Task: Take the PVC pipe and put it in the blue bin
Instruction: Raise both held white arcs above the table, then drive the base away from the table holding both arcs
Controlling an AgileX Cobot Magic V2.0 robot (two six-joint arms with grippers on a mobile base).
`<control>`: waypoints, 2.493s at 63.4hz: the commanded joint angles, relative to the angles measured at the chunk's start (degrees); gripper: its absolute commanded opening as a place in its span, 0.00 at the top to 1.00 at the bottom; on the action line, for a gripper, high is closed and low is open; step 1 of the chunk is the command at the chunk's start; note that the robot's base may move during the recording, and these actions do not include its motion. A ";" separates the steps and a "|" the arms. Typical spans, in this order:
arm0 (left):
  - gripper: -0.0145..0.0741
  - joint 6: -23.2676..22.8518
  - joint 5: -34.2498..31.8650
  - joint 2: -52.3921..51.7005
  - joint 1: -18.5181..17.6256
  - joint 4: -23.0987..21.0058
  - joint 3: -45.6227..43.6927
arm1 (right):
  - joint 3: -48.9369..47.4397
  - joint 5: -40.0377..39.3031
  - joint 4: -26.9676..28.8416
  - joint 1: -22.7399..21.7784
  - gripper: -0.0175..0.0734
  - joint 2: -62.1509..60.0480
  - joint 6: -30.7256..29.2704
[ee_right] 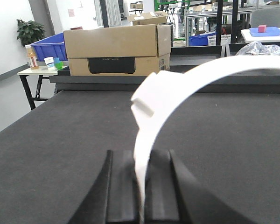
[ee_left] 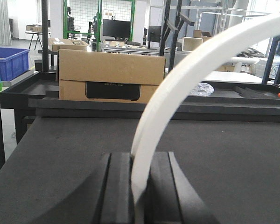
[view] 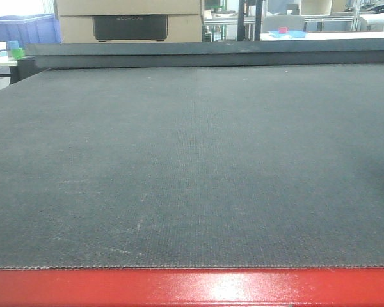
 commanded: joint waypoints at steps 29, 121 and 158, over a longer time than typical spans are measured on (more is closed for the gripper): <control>0.96 0.12 -1.59 -0.52 -0.10 -0.20 -0.07 | 0.13 -1.74 -0.72 -0.07 0.99 -0.24 -0.28; 0.96 0.12 -1.59 -0.52 -0.11 -0.09 -0.07 | 0.13 -1.74 -0.72 -0.07 0.99 -0.24 -0.28; 0.96 0.12 -1.59 -0.52 -0.11 -0.09 -0.07 | 0.13 -1.74 -0.72 -0.07 0.99 -0.24 -0.28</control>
